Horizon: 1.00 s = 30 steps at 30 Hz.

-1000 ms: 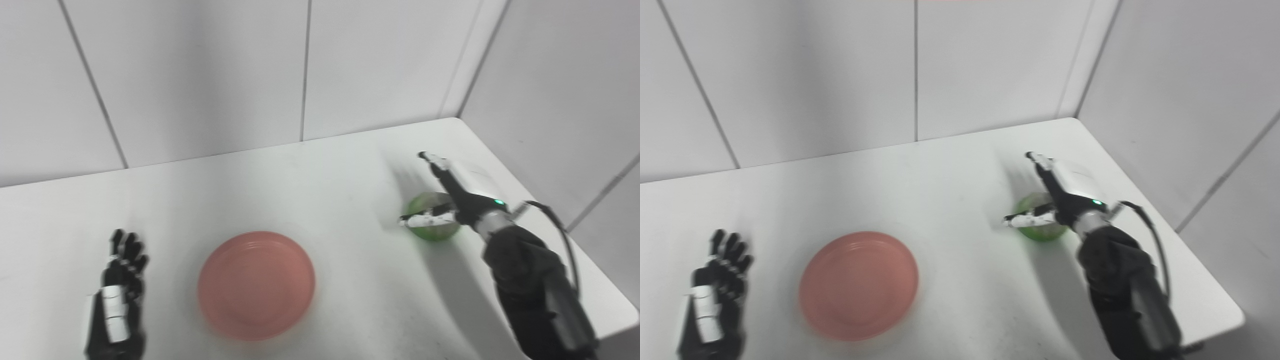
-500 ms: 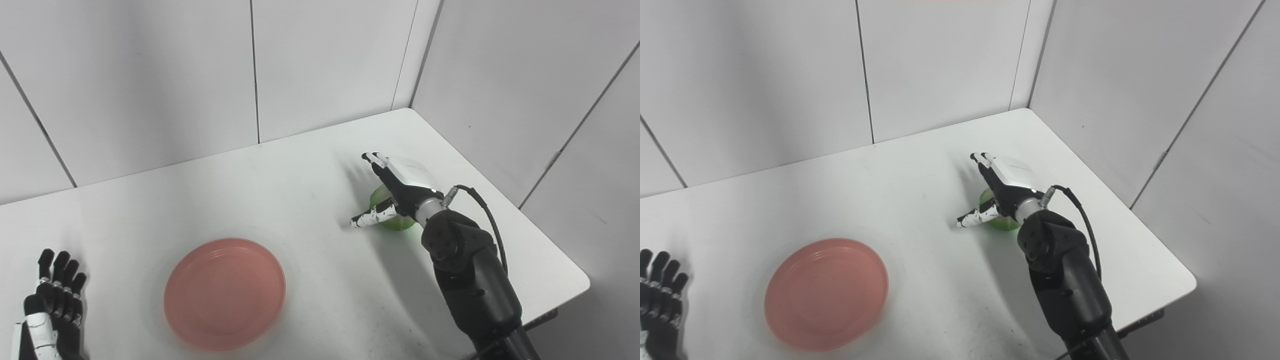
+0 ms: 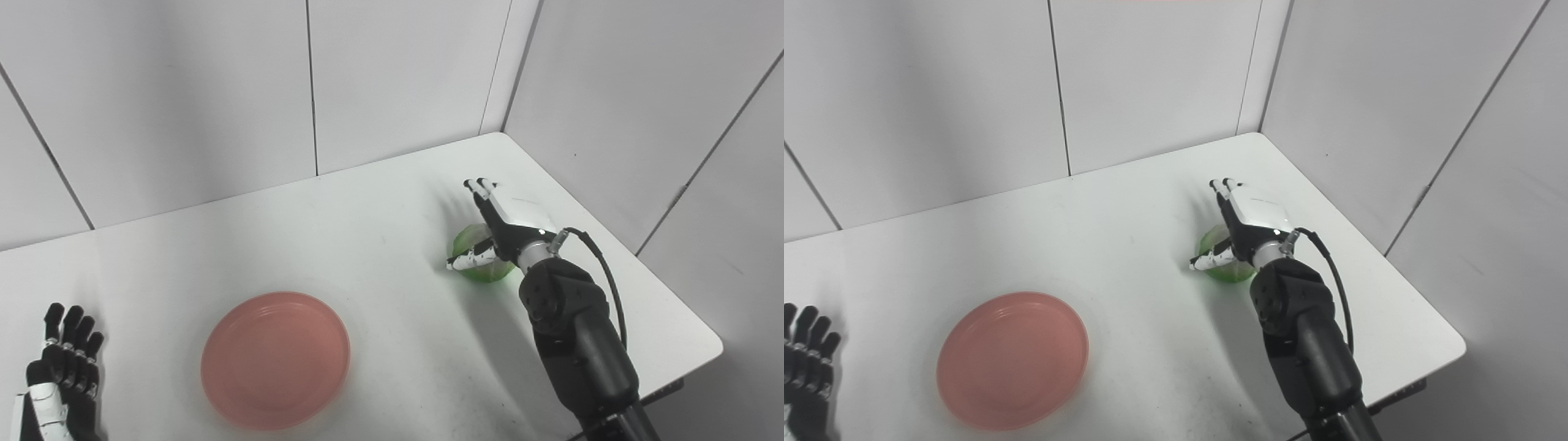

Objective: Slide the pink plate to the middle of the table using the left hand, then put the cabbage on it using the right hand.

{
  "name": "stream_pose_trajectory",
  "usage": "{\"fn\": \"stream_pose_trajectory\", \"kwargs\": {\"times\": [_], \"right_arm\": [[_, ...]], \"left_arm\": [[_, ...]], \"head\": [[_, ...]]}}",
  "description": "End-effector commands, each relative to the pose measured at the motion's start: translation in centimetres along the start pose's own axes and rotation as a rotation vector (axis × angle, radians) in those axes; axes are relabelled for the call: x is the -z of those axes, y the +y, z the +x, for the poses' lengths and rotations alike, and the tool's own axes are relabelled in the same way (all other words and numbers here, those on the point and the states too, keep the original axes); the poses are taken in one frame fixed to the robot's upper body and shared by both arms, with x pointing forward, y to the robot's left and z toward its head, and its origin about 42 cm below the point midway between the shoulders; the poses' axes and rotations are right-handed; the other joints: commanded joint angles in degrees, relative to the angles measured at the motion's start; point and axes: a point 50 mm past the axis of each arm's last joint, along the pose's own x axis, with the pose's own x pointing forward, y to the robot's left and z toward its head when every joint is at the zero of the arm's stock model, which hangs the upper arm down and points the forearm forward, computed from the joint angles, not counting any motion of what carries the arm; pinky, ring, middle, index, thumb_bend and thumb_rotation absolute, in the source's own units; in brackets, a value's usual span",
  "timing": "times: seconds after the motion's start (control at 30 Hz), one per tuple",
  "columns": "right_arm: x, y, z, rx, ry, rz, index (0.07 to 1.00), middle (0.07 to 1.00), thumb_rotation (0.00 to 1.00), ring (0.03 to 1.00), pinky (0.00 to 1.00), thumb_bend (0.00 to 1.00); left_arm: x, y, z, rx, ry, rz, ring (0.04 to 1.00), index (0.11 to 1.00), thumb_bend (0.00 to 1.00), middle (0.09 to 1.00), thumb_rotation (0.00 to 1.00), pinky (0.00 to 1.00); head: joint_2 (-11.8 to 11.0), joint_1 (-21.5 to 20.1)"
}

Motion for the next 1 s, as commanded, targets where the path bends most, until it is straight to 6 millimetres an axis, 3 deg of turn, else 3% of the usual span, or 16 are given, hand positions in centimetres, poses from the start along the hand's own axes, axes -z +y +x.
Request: {"fn": "stream_pose_trajectory", "kwargs": {"times": [0.0,0.27,0.47,0.6,0.97], "right_arm": [[0.1,-2.1,-0.1,0.101,0.005,-0.028,0.95,1.0,0.34,1.0,1.0,0.99],[1.2,-1.9,0.4,0.0,0.071,0.095,0.989,1.0,0.28,0.991,0.99,1.0],[1.8,-1.1,0.8,-0.074,0.093,0.126,0.981,1.0,0.22,0.963,0.86,1.0],[2.2,-0.7,1.1,-0.106,0.086,0.143,0.969,1.0,0.19,0.937,0.72,1.0],[2.4,0.2,1.7,-0.148,0.079,0.17,0.963,1.0,0.19,0.942,0.7,0.99]], "left_arm": [[2.2,1.1,-2.4,-0.019,0.069,0.008,1.0,1.0,0.75,1.0,1.0,1.0],[2.2,1.0,-2.5,-0.017,0.072,0.011,1.0,1.0,0.75,1.0,1.0,1.0],[2.2,0.9,-2.6,-0.02,0.076,0.003,1.0,1.0,0.76,1.0,1.0,1.0],[2.3,0.8,-2.5,-0.019,0.073,-0.006,1.0,1.0,0.75,1.0,1.0,1.0],[2.3,0.7,-2.5,-0.028,0.075,-0.013,1.0,1.0,0.75,1.0,1.0,1.0]], "head": [[0.1,0.1],[0.2,0.0],[0.2,0.2],[0.2,0.2],[0.3,0.2]]}}
